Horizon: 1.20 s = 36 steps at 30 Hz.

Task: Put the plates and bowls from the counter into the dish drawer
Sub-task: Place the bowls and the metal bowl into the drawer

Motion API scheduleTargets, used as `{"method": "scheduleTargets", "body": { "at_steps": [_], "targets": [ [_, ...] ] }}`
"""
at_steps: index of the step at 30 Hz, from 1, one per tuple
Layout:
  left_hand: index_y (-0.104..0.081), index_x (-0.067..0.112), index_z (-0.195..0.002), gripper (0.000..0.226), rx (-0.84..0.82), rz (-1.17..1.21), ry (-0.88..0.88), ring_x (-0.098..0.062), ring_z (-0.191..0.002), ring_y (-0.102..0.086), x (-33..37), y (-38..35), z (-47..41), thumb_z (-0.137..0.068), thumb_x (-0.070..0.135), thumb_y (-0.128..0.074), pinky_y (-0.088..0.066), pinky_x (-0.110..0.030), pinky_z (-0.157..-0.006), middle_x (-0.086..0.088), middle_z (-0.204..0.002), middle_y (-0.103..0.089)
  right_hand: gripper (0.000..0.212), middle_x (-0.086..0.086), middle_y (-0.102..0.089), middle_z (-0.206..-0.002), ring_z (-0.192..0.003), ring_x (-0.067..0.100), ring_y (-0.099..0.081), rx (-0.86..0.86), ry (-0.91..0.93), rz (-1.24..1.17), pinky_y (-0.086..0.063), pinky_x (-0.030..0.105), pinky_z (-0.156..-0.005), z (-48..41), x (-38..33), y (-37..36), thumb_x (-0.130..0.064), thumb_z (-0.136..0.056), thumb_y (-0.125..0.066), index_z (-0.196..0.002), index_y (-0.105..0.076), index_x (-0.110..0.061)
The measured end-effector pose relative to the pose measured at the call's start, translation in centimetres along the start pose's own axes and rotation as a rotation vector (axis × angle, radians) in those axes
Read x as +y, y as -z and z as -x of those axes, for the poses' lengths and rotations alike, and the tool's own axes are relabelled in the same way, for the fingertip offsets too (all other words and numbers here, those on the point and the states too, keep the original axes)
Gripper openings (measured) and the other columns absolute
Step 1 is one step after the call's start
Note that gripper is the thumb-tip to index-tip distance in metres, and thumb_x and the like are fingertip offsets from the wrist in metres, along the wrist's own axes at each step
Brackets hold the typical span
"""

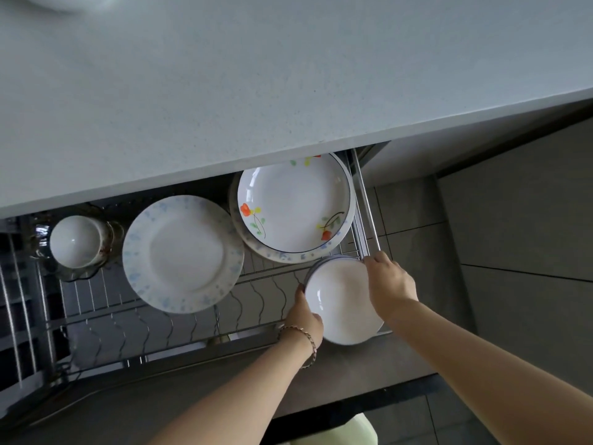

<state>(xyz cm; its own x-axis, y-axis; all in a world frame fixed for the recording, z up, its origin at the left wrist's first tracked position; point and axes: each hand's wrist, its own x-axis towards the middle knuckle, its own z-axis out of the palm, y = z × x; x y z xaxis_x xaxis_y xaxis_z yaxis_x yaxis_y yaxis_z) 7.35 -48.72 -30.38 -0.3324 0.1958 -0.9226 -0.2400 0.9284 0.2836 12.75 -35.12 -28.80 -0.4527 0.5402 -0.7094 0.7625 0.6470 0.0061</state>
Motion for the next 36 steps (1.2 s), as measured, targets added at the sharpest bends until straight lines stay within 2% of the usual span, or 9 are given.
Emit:
{"method": "scheduleTargets", "body": {
  "at_steps": [5,9,15,18,20,23,26,30,36],
  "targets": [
    [-0.021,0.018,-0.146,0.06,-0.069,0.017,0.028,-0.032,-0.12,-0.052,-0.2,0.4,-0.6,-0.09,0.003,-0.037,-0.049,-0.042,-0.098,-0.013,-0.136,-0.049,0.041,0.007,-0.048,-0.123,-0.109,0.027,-0.052,-0.031,-0.016,0.053,-0.047,0.033,-0.078,0.0,-0.5,0.1,0.008,-0.084,-0.045,-0.121,-0.051,-0.01],
    [-0.012,0.011,-0.149,0.062,-0.082,-0.134,-0.01,-0.031,-0.125,-0.05,0.1,2.1,0.6,-0.096,0.028,-0.04,-0.043,-0.04,-0.104,-0.015,-0.142,-0.044,0.041,0.006,-0.048,-0.127,-0.116,0.025,-0.05,-0.055,-0.008,0.127,-0.049,0.033,-0.084,0.9,-1.2,0.9,-0.002,-0.087,-0.048,-0.127,-0.045,-0.011],
    [-0.055,0.02,-0.119,0.032,0.268,0.105,-0.438,-0.019,-0.101,-0.065,2.0,12.0,5.3,-0.093,0.007,-0.043,-0.051,-0.031,-0.089,0.0,-0.108,-0.066,0.04,0.005,-0.05,-0.132,-0.121,0.023,-0.049,0.012,0.194,-0.083,-0.046,0.036,-0.099,3.6,-6.7,7.5,-0.018,-0.091,-0.047,-0.131,-0.047,-0.018],
    [-0.052,0.034,-0.097,0.035,0.493,0.282,-0.629,-0.005,-0.077,-0.065,3.5,20.1,8.2,-0.089,0.0,-0.047,-0.05,-0.023,-0.072,0.014,-0.087,-0.062,0.034,-0.002,-0.062,-0.119,-0.111,0.018,-0.058,-0.008,0.301,-0.266,-0.046,0.029,-0.095,5.7,-12.0,12.9,-0.02,-0.091,-0.049,-0.124,-0.056,-0.023],
    [-0.049,0.037,-0.089,0.038,0.627,0.449,-0.713,0.001,-0.062,-0.062,4.3,25.8,9.2,-0.088,-0.001,-0.049,-0.051,-0.034,-0.072,0.012,-0.082,-0.059,0.029,-0.004,-0.067,-0.105,-0.102,0.015,-0.061,0.036,0.366,-0.399,-0.046,0.023,-0.089,6.7,-16.1,16.7,-0.019,-0.09,-0.05,-0.116,-0.062,-0.023],
    [-0.054,0.021,-0.103,0.025,0.755,0.658,-0.681,-0.005,-0.058,-0.058,5.6,33.9,9.5,-0.089,0.001,-0.049,-0.054,-0.032,-0.063,0.006,-0.08,-0.055,0.031,-0.001,-0.067,-0.091,-0.085,0.017,-0.063,0.11,0.397,-0.634,-0.051,0.022,-0.074,6.3,-22.6,21.6,-0.023,-0.089,-0.054,-0.12,-0.058,-0.019],
    [-0.049,0.005,-0.124,0.034,0.654,0.795,-0.54,-0.009,-0.062,-0.055,7.2,40.1,8.5,-0.09,0.004,-0.047,-0.046,-0.016,-0.04,-0.004,-0.099,-0.054,0.054,0.013,-0.065,-0.1,-0.081,0.027,-0.068,0.063,0.274,-1.045,-0.057,0.036,-0.077,4.2,-28.7,25.7,-0.033,-0.09,-0.054,-0.137,-0.037,-0.012],
    [-0.046,0.01,-0.13,0.039,0.405,0.785,-0.465,-0.012,-0.064,-0.058,8.7,44.0,6.8,-0.091,0.014,-0.048,-0.045,-0.021,-0.046,-0.004,-0.107,-0.052,0.047,0.021,-0.055,-0.106,-0.072,0.032,-0.064,-0.056,0.06,-1.491,-0.058,0.038,-0.072,-0.4,-34.3,28.7,-0.038,-0.089,-0.055,-0.124,-0.039,-0.011],
    [-0.047,0.011,-0.129,0.039,0.293,0.728,-0.438,-0.014,-0.067,-0.058,8.1,44.9,5.6,-0.09,0.019,-0.049,-0.047,-0.028,-0.057,-0.006,-0.103,-0.054,0.038,0.022,-0.048,-0.113,-0.072,0.035,-0.06,-0.011,0.079,-1.689,-0.058,0.036,-0.051,-4.1,-36.0,27.7,-0.003,-0.086,-0.041,-0.123,-0.037,-0.007]
  ]
}}
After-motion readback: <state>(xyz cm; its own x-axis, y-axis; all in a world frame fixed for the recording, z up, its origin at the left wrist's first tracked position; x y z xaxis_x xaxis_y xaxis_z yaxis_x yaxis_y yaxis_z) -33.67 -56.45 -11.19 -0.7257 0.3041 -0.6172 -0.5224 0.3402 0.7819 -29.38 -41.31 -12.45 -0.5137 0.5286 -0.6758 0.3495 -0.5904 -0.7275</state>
